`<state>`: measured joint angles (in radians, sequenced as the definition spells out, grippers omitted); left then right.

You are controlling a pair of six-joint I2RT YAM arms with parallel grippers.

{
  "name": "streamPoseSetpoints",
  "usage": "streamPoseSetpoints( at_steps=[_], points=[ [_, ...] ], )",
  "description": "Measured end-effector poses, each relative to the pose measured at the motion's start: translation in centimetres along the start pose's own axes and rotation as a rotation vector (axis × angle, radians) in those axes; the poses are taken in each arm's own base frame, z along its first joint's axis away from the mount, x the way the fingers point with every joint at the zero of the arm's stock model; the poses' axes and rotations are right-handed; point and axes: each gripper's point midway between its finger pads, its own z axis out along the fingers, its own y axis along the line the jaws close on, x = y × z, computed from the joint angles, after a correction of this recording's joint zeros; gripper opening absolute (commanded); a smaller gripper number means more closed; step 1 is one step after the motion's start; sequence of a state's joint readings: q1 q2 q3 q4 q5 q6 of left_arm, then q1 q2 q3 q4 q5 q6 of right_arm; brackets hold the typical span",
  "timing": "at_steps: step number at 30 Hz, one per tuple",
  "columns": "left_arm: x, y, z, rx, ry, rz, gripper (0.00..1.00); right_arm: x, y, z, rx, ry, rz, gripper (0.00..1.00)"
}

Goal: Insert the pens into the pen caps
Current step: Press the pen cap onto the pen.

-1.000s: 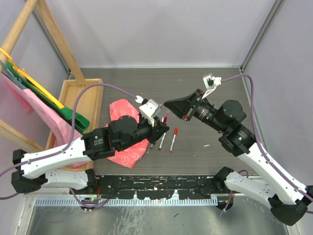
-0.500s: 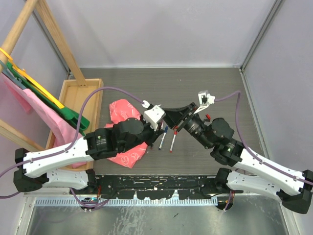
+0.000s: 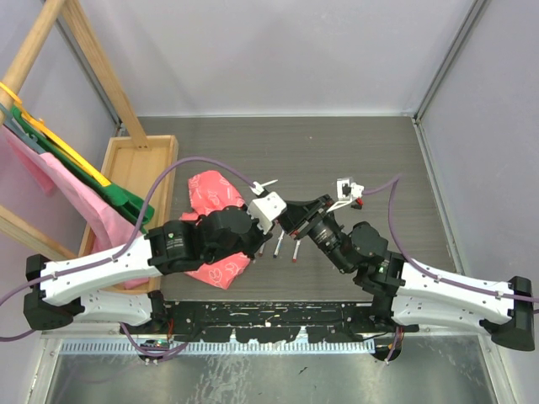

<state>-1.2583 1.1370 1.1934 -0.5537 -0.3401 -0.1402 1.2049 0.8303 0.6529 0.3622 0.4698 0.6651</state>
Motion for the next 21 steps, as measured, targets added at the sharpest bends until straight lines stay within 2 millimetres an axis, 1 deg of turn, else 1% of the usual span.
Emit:
streamPoseSetpoints(
  at_steps=[7, 11, 13, 16, 21],
  points=[
    [1.1, 0.2, -0.2, 0.002, 0.046, 0.008, 0.0, 0.8, -0.7, 0.0, 0.018, -0.006, 0.025, 0.0],
    [1.0, 0.1, -0.2, 0.005, 0.043, 0.001, 0.0, 0.4, -0.7, 0.1, 0.037, -0.01, 0.013, 0.0],
    [0.7, 0.1, -0.2, 0.009, 0.028, -0.006, 0.0, -0.1, -0.4, 0.1, 0.048, -0.006, -0.005, 0.0],
    [-0.4, -0.2, -0.5, 0.028, -0.014, -0.032, 0.0, -1.1, 0.4, 0.2, 0.062, 0.002, -0.043, 0.0],
    [-2.6, -0.7, -1.7, 0.068, -0.102, -0.073, 0.0, -2.9, 2.1, 0.5, 0.069, 0.009, -0.097, 0.0]
  ],
)
